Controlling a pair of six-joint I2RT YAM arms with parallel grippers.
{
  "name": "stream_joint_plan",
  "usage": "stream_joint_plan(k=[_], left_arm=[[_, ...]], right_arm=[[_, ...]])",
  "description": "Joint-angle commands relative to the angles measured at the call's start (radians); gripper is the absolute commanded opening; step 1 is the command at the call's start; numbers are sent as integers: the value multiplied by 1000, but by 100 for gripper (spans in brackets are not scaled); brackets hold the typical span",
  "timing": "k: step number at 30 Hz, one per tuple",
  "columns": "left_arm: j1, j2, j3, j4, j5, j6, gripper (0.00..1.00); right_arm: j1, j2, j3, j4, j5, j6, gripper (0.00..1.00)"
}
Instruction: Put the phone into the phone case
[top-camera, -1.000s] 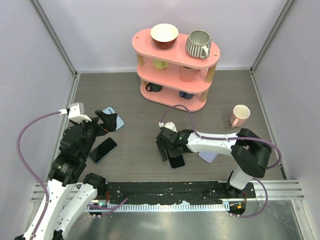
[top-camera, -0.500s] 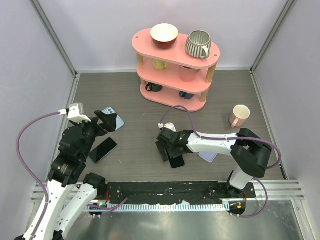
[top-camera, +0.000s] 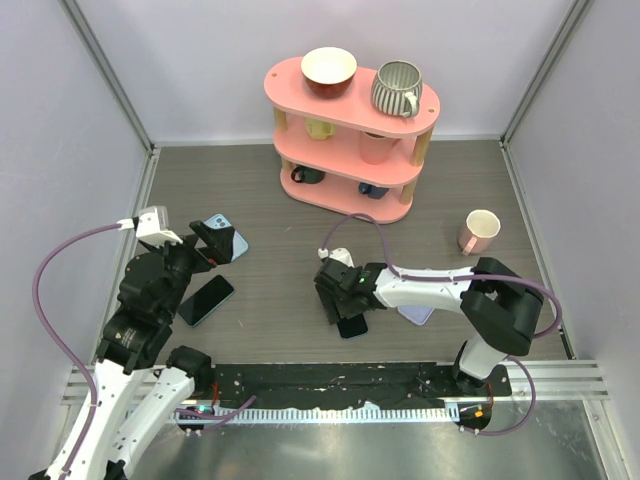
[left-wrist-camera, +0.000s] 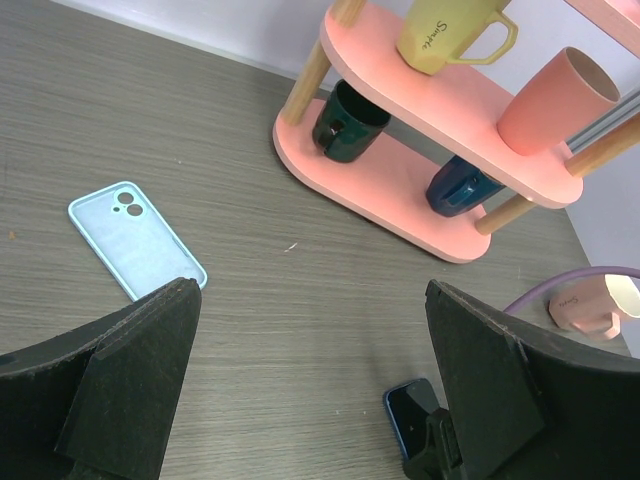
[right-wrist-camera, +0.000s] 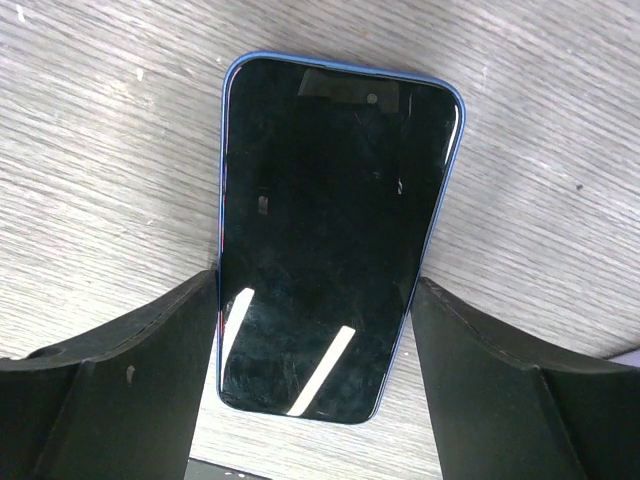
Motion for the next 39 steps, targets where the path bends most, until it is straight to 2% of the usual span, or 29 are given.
stream_joint_plan(k=[1, 5, 8, 11, 14, 18, 20, 26, 35, 39], left_arm=[[-4, 0, 13, 15, -16, 7, 100], [-4, -4, 13, 14, -19, 10, 100], [-6, -7, 12, 14, -19, 10, 100], [-7, -6, 12, 12, -24, 10, 100], [-9, -7, 15, 8, -28, 9, 100], [-10, -15, 13, 7, -33, 9, 100], [-10, -10, 15, 7, -33, 9, 100], [-12, -7, 13, 11, -19, 7, 100], [-13, -13, 13, 7, -25, 9, 100], [-12, -16, 12, 11, -22, 9, 100]], right_arm=[[2, -51, 61, -97, 115, 68, 64], [0, -137, 120, -131, 157, 125, 52], [-15, -192, 165, -215, 242, 186, 48], [-62, -234, 170, -327, 292, 272, 48], [-187, -301, 103, -381, 310, 343, 48], [-309, -401, 0, -358, 353, 395, 47], [-331, -438, -43, -355, 385, 407, 46], [-461, -484, -146, -330, 428, 412, 45], [-487, -438, -188, -272, 488, 435, 44], [-491, -392, -212, -217, 465, 433, 43]])
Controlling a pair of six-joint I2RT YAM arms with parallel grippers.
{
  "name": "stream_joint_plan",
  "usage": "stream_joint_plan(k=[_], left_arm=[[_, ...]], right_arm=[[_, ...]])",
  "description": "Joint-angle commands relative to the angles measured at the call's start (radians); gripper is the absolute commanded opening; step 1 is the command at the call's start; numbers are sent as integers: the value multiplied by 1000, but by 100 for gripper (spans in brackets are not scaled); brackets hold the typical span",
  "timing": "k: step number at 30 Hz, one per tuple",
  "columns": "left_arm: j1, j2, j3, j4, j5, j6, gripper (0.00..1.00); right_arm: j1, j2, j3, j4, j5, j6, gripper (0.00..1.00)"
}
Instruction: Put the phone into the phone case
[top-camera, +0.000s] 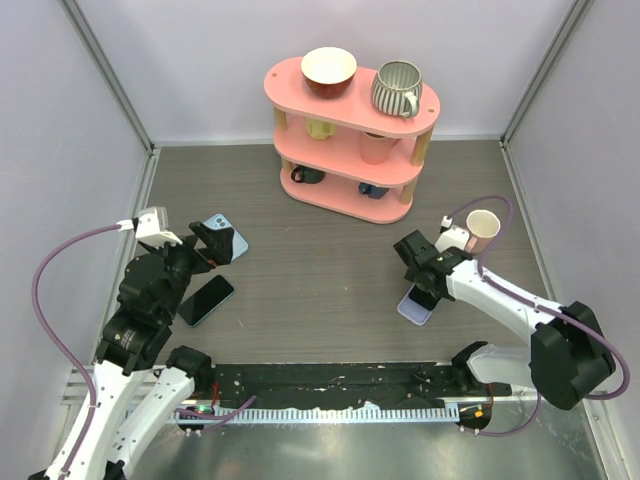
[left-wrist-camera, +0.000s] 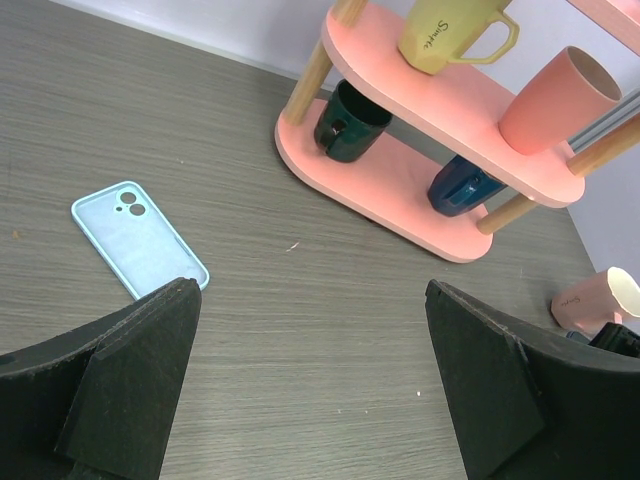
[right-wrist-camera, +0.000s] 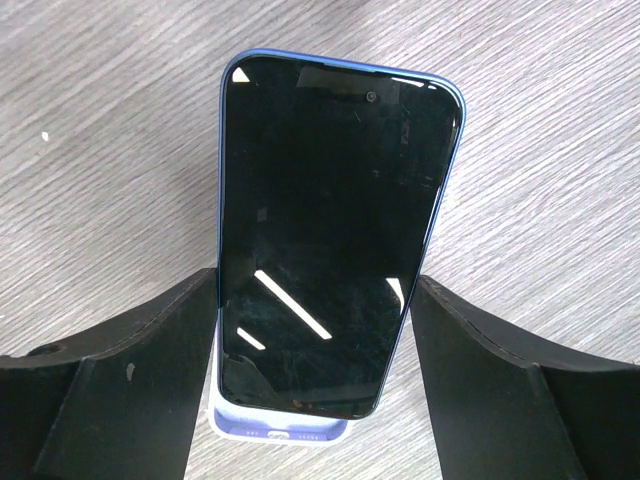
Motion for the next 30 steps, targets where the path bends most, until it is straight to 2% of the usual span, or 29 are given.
stream_joint_plan(k=[1, 11, 19, 23, 30], left_arm=[[-3, -10, 13, 19, -11, 5, 100], [-3, -11, 13, 19, -13, 5, 100], [-3, -2, 9, 20, -16, 1, 100], [-3, 6, 9, 20, -17, -1, 100], [-3, 18, 9, 17, -26, -2, 100]], right_arm=[[-6, 51, -19, 86, 51, 31, 43], [-6, 87, -72, 172, 5, 53, 41], [32, 71, -141, 373, -209, -50, 41], [191, 100, -108, 427, -213, -85, 41], [405, 256, -7, 464, -233, -78, 40]])
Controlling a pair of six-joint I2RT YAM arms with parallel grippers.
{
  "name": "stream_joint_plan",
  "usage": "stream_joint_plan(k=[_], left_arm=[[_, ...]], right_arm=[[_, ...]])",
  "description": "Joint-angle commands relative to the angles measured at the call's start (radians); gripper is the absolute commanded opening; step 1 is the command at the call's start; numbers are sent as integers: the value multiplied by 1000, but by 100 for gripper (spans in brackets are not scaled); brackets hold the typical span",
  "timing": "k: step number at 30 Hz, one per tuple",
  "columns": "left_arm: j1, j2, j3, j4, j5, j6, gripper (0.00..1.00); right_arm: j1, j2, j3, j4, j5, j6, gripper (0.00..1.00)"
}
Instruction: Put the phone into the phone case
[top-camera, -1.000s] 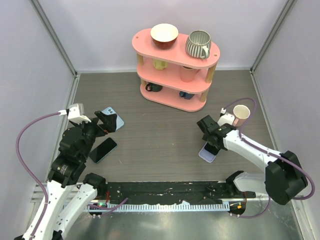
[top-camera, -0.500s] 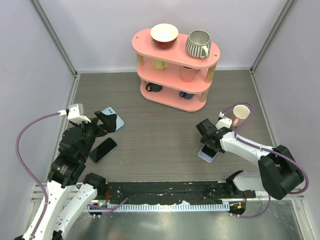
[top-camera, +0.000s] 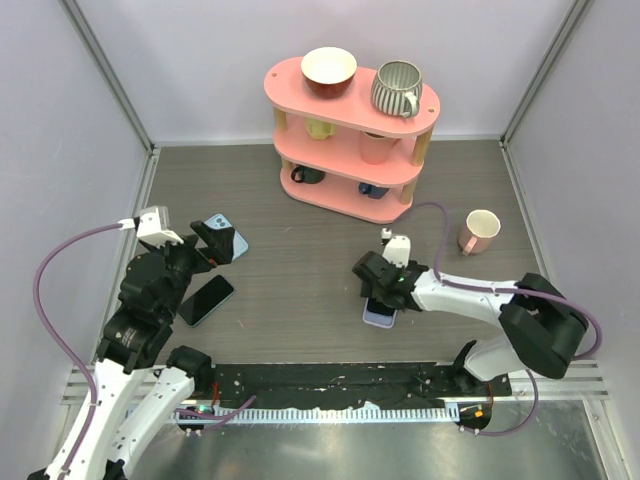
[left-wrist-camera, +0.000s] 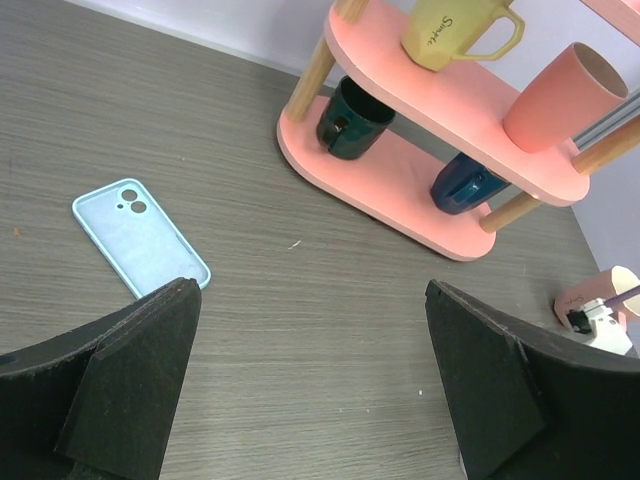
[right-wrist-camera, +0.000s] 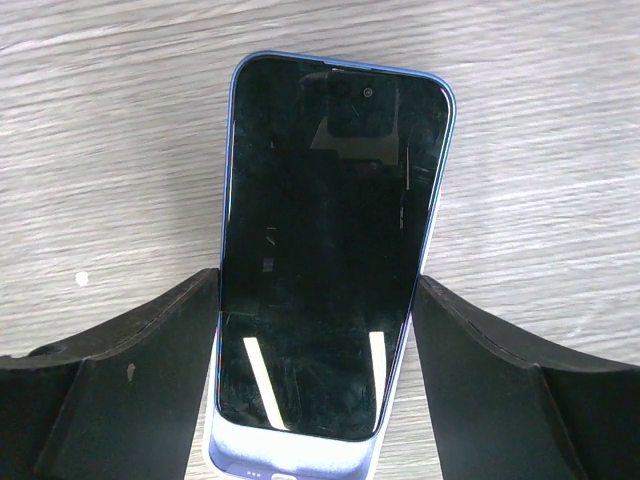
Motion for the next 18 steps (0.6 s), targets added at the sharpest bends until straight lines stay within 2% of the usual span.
stream_joint_plan(k=[1, 5, 14, 18], left_arm=[[-3, 12, 7, 17, -27, -2, 100], [-3, 20, 1, 20, -31, -9, 100], [-3, 29, -1, 22, -25, -19, 100], [-3, 31, -2, 22, -24, -19, 100]], right_arm=[[130, 104, 59, 105, -125, 10, 40], [202, 144, 110, 58, -88, 12, 48], [208, 50, 133, -20, -56, 75, 45], [208, 23, 158, -51, -62, 93, 48]])
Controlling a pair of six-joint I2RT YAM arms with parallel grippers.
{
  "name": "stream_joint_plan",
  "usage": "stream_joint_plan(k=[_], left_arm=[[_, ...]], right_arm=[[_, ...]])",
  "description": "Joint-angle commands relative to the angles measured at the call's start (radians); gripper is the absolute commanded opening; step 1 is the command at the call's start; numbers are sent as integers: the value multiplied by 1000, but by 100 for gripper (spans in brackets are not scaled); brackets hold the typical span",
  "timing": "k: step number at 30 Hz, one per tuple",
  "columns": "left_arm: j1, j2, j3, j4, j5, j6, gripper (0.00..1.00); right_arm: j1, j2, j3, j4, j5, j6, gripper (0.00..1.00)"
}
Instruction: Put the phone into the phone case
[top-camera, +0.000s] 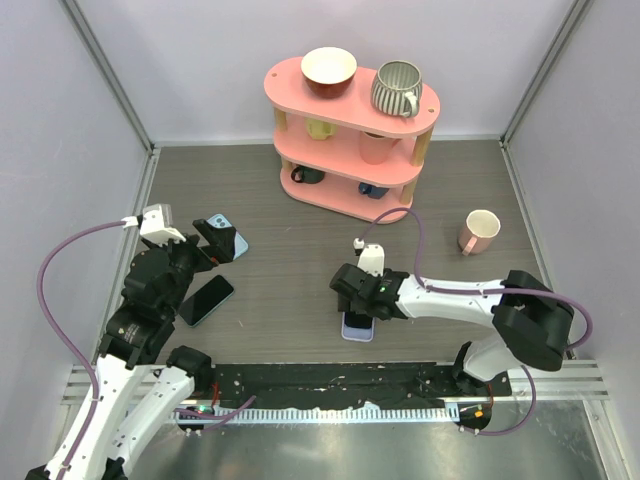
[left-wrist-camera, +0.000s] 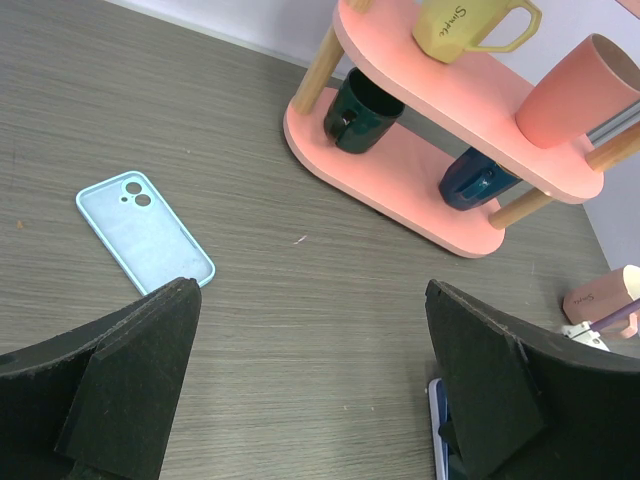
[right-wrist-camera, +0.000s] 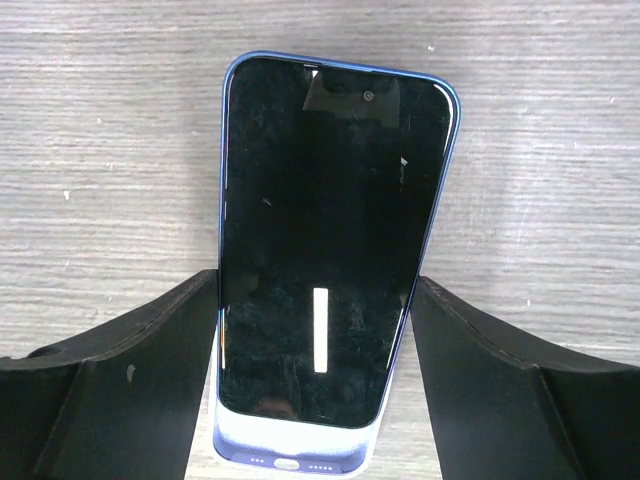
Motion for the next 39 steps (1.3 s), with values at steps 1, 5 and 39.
stream_joint_plan(k=[1, 5, 39], left_arm=[[-3, 2, 0, 22, -16, -14, 100], [-3, 2, 0, 24, -17, -14, 100], [-23, 46, -265, 41, 676, -360, 31]], right_arm=[[8, -65, 47, -31, -19, 57, 49], [8, -50, 37, -44, -26, 66, 49], [-105, -199, 184, -231, -7, -241, 69]])
